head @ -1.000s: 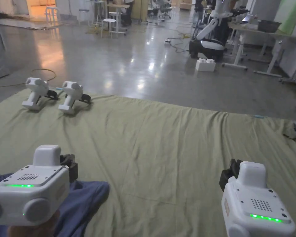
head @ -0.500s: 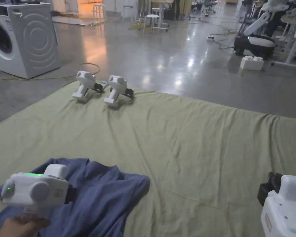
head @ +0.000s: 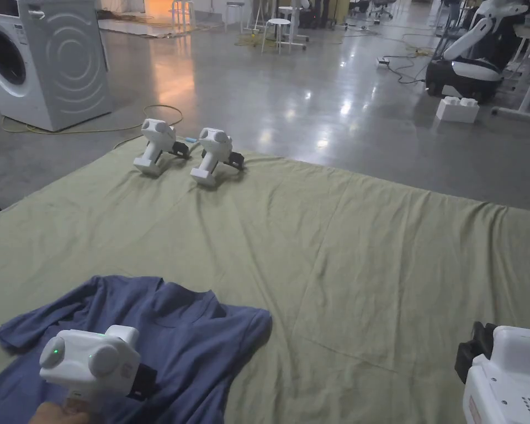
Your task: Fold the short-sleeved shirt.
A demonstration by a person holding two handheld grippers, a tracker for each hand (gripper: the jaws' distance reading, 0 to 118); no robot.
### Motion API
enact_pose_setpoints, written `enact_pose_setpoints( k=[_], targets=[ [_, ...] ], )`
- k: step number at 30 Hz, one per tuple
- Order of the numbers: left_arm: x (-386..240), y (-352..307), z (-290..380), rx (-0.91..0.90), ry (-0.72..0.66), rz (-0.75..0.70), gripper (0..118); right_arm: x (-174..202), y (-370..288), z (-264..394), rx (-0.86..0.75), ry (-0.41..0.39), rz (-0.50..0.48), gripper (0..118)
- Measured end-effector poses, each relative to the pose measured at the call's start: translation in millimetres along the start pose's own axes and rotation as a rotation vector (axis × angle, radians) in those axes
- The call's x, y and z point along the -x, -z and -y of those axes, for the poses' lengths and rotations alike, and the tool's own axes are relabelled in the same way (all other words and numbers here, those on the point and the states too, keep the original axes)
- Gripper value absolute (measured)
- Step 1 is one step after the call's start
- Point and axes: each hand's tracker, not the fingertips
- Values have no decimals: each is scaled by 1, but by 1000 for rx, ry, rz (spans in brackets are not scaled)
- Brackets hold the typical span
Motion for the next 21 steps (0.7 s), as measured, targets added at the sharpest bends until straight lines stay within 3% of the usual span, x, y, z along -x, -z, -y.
enact_pose_setpoints(
  k=[1, 2, 4, 12, 15, 17, 21],
  targets=[
    [-2, 0, 3, -15, 6, 1, 69, 1, 0, 1, 1, -1, -1, 14],
    [-2, -2, 5, -45, 36, -37, 54, 2, 1, 2, 3, -1, -3, 14],
    [-7, -4, 7, -69, 46, -21, 6, 3, 2, 3, 9, 2, -6, 14],
    [5, 1, 3, -102, -3, 10, 5, 2, -2, 7, 19, 13, -10, 14],
    [8, -17, 2, -227, -8, 14, 5, -2, -4, 6, 17, 15, -6, 14],
    [9, -37, -3, -309, -84, 58, 5, -5, -6, 5, 11, 16, 0, 14],
    [9, -77, -24, -439, -47, 16, 5, -12, -8, 1, 0, 21, 9, 14]
  ],
)
